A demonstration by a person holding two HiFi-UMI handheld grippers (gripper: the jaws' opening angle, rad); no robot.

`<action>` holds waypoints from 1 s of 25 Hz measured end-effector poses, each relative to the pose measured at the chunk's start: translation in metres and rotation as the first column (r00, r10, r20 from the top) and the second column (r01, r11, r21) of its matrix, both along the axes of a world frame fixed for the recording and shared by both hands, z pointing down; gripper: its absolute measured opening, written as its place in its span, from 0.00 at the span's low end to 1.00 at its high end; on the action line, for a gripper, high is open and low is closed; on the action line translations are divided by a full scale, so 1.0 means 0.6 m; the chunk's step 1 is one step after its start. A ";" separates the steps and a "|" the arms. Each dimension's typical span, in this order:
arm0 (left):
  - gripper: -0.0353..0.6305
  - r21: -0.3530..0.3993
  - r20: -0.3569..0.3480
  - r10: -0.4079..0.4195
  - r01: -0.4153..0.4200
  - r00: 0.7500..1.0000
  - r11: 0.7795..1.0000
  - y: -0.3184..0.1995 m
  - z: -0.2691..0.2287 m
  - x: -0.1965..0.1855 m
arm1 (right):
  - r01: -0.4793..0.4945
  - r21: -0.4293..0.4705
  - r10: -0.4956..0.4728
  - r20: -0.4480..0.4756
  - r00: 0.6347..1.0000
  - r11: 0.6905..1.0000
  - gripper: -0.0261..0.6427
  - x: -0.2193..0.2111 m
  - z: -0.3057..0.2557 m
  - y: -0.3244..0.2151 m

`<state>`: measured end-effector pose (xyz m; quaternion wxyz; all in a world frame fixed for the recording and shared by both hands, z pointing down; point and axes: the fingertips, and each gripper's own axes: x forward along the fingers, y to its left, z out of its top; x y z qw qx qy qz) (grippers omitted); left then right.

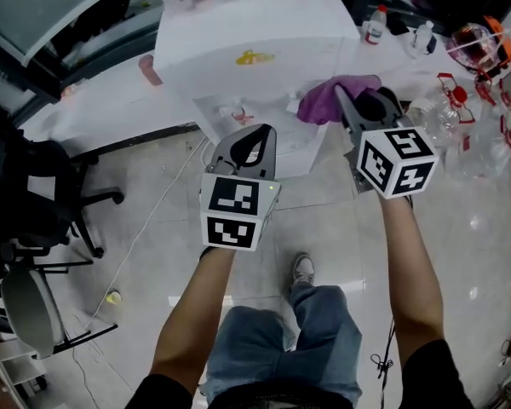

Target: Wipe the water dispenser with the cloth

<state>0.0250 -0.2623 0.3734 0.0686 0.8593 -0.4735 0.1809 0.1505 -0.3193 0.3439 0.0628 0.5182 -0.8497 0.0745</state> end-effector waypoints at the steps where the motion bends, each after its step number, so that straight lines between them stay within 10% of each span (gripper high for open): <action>1: 0.09 0.007 -0.002 0.002 -0.002 1.000 1.000 -0.001 0.012 0.000 | -0.002 0.011 0.002 -0.002 1.000 1.000 0.10 0.000 0.008 0.002; 25: 0.09 0.176 0.004 0.016 -0.016 1.000 0.984 -0.018 0.187 -0.039 | -0.060 0.113 0.061 0.000 0.998 0.992 0.10 0.000 0.232 0.008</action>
